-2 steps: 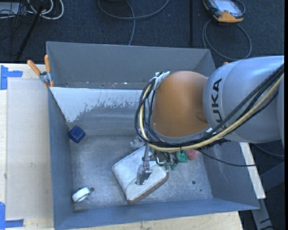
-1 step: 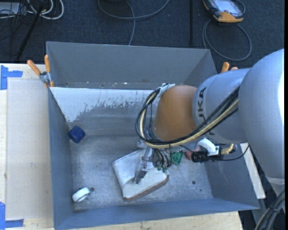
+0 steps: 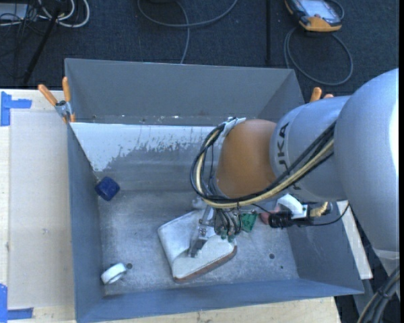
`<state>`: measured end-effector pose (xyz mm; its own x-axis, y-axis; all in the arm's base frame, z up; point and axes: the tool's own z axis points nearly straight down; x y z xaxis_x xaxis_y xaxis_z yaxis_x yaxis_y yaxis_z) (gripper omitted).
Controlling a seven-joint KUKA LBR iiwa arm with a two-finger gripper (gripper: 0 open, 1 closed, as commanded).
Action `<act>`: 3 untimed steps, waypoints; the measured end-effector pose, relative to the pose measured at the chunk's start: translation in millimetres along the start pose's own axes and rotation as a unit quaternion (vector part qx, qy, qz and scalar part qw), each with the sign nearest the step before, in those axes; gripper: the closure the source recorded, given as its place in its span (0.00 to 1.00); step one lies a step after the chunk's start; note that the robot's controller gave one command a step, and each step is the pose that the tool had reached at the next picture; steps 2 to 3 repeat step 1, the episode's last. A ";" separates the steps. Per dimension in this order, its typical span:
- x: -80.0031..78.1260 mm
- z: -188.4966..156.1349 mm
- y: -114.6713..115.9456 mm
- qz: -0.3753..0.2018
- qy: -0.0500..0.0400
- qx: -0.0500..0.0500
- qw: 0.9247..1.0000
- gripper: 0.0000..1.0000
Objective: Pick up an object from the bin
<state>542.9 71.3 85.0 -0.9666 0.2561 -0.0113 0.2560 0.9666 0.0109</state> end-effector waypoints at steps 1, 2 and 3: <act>2.7 -135.2 5.7 0.003 0.003 0.004 1.000 1.00; 2.7 -135.2 5.7 0.003 0.003 0.004 1.000 1.00; 2.7 -135.2 5.7 0.003 0.003 0.004 1.000 1.00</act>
Offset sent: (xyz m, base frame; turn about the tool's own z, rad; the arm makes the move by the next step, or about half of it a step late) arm -0.0044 0.0046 0.1316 0.0087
